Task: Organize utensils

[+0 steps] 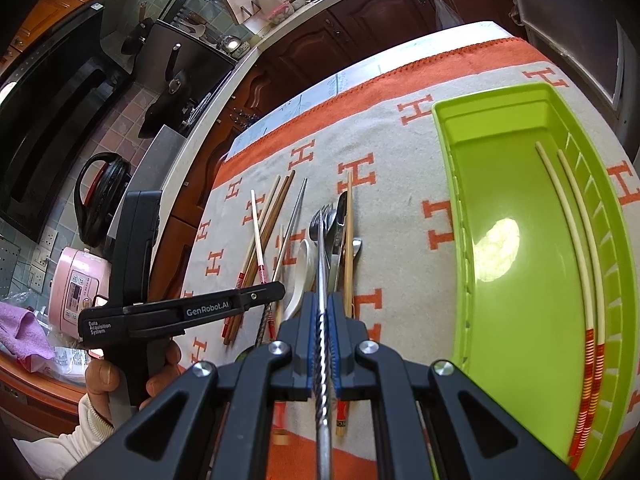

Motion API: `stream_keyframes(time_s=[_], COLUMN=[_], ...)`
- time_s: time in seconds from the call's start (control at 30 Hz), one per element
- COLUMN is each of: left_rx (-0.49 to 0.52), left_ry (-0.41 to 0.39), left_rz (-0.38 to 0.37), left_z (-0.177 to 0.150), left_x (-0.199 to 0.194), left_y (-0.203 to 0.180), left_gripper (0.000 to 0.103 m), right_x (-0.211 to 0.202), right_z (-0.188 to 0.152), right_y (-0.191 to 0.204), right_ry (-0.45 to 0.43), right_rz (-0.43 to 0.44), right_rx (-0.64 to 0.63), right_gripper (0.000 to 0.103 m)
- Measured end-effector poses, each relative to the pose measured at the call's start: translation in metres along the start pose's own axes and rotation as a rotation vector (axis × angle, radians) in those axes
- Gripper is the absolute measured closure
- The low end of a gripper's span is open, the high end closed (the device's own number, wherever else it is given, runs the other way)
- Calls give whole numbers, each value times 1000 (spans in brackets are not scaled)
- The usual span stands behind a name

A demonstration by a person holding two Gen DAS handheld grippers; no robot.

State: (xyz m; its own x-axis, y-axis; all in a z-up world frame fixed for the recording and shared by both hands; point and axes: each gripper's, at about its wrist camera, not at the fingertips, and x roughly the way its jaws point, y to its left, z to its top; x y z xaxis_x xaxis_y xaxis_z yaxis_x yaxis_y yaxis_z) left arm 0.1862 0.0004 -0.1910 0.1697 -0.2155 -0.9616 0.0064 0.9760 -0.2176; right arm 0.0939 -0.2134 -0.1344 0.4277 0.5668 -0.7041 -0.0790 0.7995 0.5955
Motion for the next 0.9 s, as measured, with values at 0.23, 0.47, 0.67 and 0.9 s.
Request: stream_keyframes(time_s=[0.23,0.47,0.67,0.9], left_rx=[0,12,26,100], left_ry=[-32,-95,-148,-194], left_rz=[18,9,-53,-134], left_z=[-4,-6,-6,-5], left_x=[-10,-42,-74,-95], left_y=[5,2,-17,-81], left_gripper=[99,99,99,99], right_x=[-1,-12,-33,-75], right_z=[-1,2,6,8], right_y=[-1,-1,-2,-18], right_ry=[-4,-36,-96,-218], right_rz=[6,18,20,-19], right_rx=[9,12,34,93], right_gripper=[97,97,97,97])
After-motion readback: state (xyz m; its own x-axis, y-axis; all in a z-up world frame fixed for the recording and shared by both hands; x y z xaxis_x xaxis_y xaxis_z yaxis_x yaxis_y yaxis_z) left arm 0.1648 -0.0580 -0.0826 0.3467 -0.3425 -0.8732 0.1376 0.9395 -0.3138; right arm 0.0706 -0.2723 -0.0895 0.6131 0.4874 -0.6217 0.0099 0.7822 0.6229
